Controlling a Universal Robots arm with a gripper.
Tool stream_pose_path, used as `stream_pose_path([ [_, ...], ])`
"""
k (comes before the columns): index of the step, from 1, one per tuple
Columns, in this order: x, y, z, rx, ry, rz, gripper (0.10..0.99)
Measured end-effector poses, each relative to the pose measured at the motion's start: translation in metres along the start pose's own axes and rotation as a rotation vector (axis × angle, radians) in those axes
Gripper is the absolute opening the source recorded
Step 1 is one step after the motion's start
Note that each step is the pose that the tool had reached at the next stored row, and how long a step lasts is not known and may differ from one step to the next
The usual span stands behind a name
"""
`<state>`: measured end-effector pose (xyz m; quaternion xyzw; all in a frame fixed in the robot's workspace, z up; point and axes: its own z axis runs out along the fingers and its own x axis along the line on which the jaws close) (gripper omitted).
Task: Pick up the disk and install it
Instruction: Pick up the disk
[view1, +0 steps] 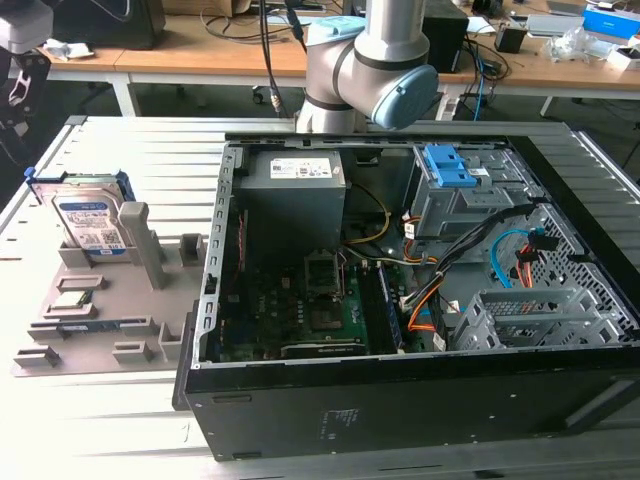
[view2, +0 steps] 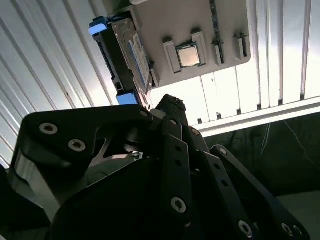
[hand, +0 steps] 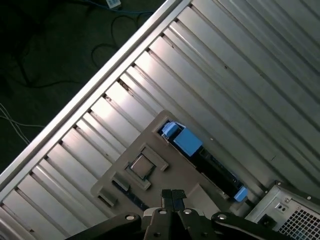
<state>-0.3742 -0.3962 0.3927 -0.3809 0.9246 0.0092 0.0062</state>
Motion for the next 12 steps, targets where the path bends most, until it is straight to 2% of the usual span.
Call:
stream_pose_path([
  [4, 0.0, 0.0, 0.0, -0.002, 0.0012, -0.092, 0.106],
  [11, 0.0, 0.0, 0.0, -0.004, 0.0024, -0.196, 0.106],
  [12, 0.0, 0.0, 0.0, -0.004, 0.0028, -0.224, 0.106],
])
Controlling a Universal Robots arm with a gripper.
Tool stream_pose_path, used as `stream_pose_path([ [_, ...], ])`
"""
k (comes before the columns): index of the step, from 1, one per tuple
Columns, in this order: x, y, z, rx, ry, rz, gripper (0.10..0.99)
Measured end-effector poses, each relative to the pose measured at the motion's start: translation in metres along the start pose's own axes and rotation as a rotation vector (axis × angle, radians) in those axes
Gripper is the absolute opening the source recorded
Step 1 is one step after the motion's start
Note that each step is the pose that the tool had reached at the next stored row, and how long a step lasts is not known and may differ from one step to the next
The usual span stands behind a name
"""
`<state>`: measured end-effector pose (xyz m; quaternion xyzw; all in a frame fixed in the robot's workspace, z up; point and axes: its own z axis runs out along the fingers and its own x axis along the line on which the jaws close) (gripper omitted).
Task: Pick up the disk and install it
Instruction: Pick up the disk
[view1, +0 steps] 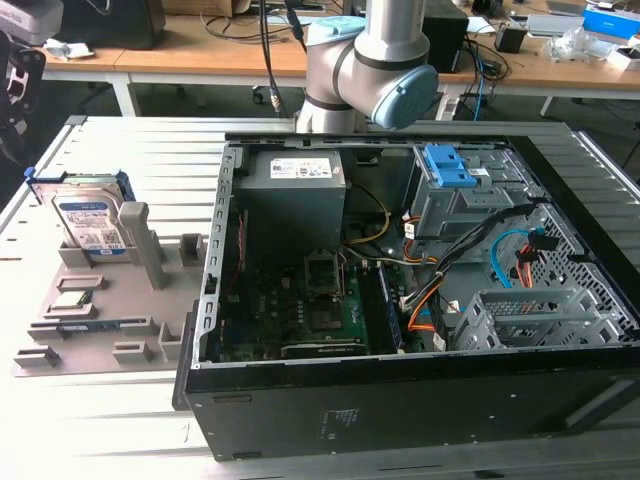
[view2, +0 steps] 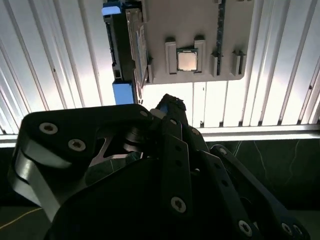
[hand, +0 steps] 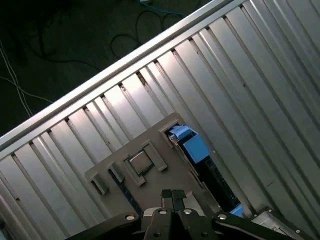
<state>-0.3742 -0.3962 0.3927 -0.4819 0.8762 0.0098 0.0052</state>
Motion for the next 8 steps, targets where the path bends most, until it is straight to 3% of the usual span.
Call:
stream_pose_path([
  [8, 0.0, 0.0, 0.0, -0.003, 0.0017, -0.136, 0.106],
])
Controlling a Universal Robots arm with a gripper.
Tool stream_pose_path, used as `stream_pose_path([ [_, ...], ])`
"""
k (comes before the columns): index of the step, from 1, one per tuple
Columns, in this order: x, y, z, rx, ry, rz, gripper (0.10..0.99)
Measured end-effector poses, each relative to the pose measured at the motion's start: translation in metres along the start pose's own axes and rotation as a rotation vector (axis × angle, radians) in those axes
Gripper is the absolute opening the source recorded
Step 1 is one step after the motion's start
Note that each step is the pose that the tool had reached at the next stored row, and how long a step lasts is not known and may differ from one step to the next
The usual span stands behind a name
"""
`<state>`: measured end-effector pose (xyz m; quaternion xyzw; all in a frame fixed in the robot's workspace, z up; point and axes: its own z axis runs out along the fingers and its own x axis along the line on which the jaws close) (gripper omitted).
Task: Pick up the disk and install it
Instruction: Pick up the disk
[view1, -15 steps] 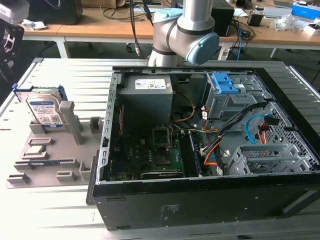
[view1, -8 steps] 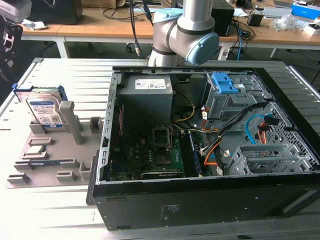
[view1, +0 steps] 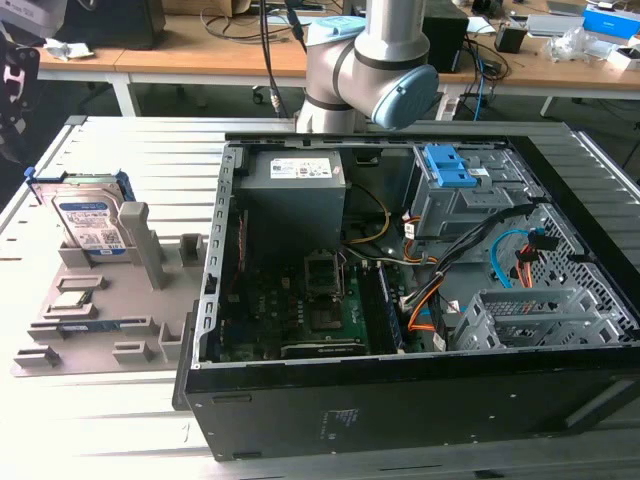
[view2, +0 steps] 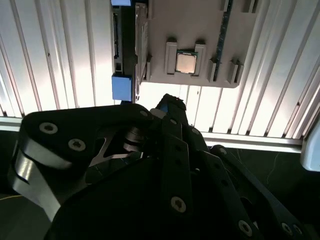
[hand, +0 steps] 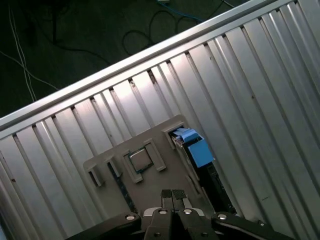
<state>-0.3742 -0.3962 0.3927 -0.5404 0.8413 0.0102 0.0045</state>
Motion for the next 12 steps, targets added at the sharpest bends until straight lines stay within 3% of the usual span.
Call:
stream_pose_path([
  [12, 0.0, 0.0, 0.0, -0.003, 0.002, -0.16, 0.106],
])
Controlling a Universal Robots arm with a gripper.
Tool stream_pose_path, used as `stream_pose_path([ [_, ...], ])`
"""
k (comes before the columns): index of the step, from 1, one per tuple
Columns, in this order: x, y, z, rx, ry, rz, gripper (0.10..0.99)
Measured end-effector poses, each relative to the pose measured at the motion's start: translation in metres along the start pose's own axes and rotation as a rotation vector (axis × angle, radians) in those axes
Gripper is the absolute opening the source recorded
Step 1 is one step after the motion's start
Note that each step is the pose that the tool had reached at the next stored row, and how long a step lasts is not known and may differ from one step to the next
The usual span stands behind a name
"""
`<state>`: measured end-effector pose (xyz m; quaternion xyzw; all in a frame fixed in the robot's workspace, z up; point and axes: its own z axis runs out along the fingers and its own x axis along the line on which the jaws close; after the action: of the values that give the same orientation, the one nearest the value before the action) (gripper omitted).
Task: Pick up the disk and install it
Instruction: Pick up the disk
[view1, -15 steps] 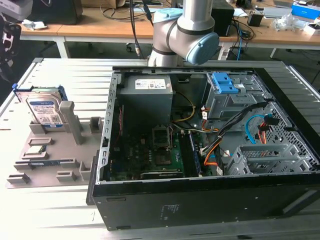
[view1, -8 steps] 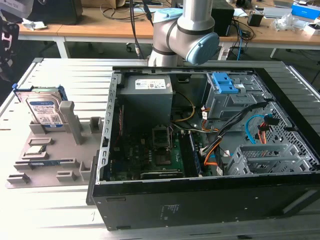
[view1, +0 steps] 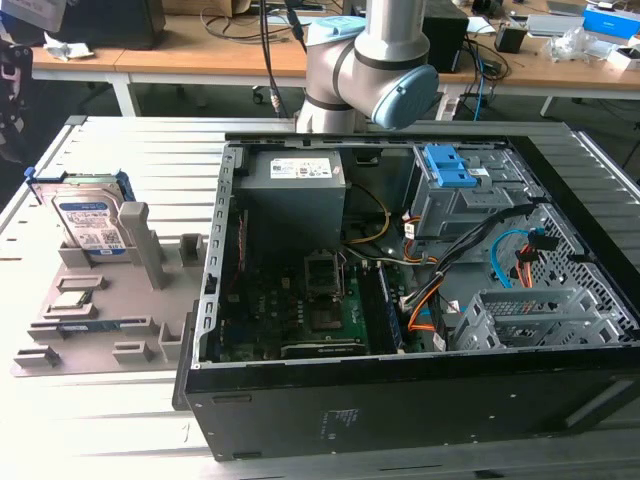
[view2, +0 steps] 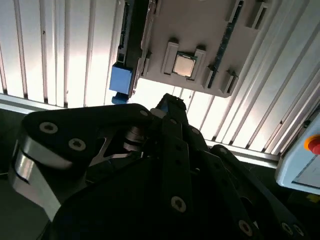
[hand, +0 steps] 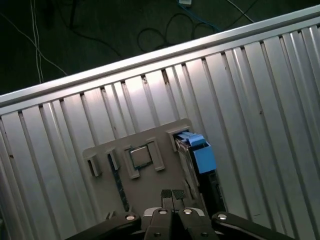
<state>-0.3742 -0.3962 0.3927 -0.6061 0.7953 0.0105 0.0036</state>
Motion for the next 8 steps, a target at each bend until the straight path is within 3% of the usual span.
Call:
stream_pose_path([
  [3, 0.0, 0.0, 0.0, -0.001, 0.0007, -0.059, 0.106],
  [8, 0.0, 0.0, 0.0, -0.002, 0.0013, -0.108, 0.106],
])
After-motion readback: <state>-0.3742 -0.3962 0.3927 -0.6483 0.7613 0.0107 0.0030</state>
